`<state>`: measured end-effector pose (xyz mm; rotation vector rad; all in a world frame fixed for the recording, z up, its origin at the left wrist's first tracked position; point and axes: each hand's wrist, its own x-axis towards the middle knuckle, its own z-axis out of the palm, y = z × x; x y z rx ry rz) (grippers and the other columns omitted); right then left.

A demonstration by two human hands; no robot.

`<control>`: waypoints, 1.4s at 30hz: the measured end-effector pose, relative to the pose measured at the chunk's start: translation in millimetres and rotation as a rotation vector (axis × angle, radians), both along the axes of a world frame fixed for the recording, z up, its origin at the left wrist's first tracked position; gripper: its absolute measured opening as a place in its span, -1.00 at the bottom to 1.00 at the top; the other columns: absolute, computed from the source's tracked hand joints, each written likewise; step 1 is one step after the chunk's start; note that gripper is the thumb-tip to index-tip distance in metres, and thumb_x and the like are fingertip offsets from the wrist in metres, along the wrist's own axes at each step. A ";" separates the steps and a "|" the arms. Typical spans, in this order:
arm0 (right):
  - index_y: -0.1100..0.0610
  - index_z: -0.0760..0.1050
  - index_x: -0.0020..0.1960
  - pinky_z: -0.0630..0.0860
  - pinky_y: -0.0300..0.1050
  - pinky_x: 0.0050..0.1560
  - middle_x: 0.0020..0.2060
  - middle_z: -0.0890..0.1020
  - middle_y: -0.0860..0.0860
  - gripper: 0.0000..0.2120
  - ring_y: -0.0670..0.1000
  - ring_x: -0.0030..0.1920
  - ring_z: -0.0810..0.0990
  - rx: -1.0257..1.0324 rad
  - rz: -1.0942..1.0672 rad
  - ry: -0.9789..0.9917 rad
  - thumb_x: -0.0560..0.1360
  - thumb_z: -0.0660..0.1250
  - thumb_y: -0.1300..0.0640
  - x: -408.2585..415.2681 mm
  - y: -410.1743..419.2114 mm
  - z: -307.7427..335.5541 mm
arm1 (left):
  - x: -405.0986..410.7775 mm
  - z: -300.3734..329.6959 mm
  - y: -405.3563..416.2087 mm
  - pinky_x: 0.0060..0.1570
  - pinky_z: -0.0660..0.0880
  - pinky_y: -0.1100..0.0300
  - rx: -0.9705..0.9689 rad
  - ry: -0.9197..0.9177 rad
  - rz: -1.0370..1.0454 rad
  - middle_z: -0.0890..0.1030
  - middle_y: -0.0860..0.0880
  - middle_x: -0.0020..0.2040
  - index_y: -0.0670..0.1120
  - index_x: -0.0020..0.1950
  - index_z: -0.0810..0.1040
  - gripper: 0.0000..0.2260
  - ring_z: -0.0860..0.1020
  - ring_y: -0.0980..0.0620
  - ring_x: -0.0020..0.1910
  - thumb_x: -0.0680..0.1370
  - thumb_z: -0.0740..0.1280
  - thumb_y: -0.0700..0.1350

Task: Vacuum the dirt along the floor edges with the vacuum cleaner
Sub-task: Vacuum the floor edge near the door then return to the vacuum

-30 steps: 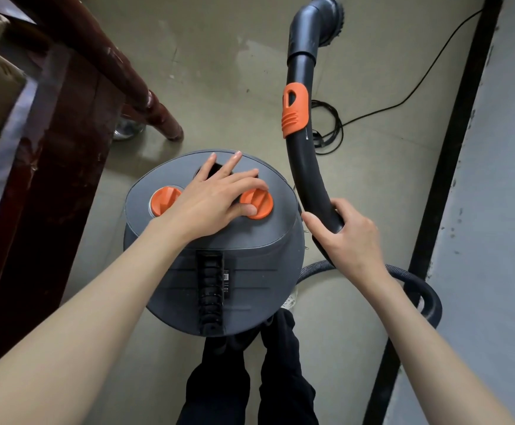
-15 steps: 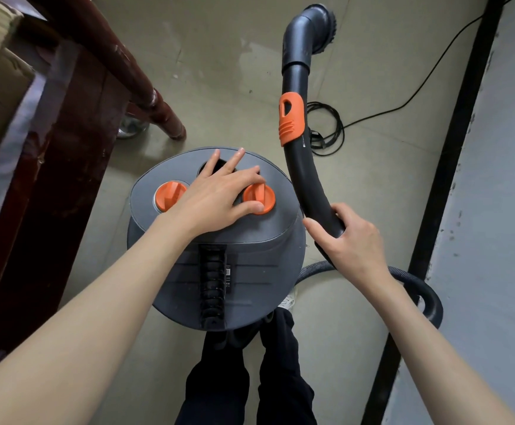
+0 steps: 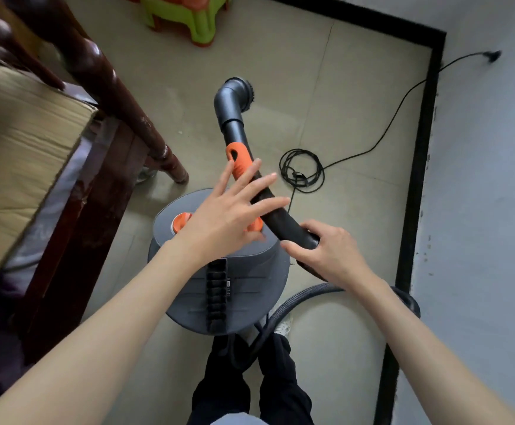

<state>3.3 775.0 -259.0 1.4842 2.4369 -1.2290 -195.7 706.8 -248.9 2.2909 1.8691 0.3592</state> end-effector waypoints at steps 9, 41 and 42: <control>0.04 0.55 0.14 0.48 -0.08 -0.01 -0.08 0.63 -0.09 -0.53 -0.02 -0.07 0.57 0.260 -0.006 0.179 0.37 0.47 -0.22 26.2 3.0 119.3 | 12.9 107.0 -2.4 0.29 0.08 -0.37 0.153 -0.032 0.109 0.59 -0.11 -0.01 -0.10 0.13 0.61 -0.64 0.53 -0.22 0.07 0.39 0.47 0.01; 0.19 0.37 0.45 0.30 -0.21 0.36 0.36 0.47 0.10 -0.46 0.04 0.37 0.41 0.481 0.060 0.689 0.51 0.42 0.17 -13.1 -89.4 292.9 | 56.0 267.2 -174.0 -0.34 0.51 0.36 0.169 -1.075 0.840 0.59 -0.04 -0.10 -0.09 0.15 0.45 -0.71 0.59 0.07 -0.17 0.50 0.41 -0.06; 0.18 0.40 0.42 0.35 -0.24 0.29 0.32 0.51 0.09 -0.52 0.03 0.33 0.47 0.345 0.042 0.674 0.54 0.39 0.15 -12.1 -97.1 286.9 | 51.4 262.0 -178.2 -0.33 0.53 0.32 0.192 -1.174 0.884 0.59 -0.08 -0.09 -0.13 0.16 0.45 -0.71 0.59 0.03 -0.17 0.50 0.40 -0.08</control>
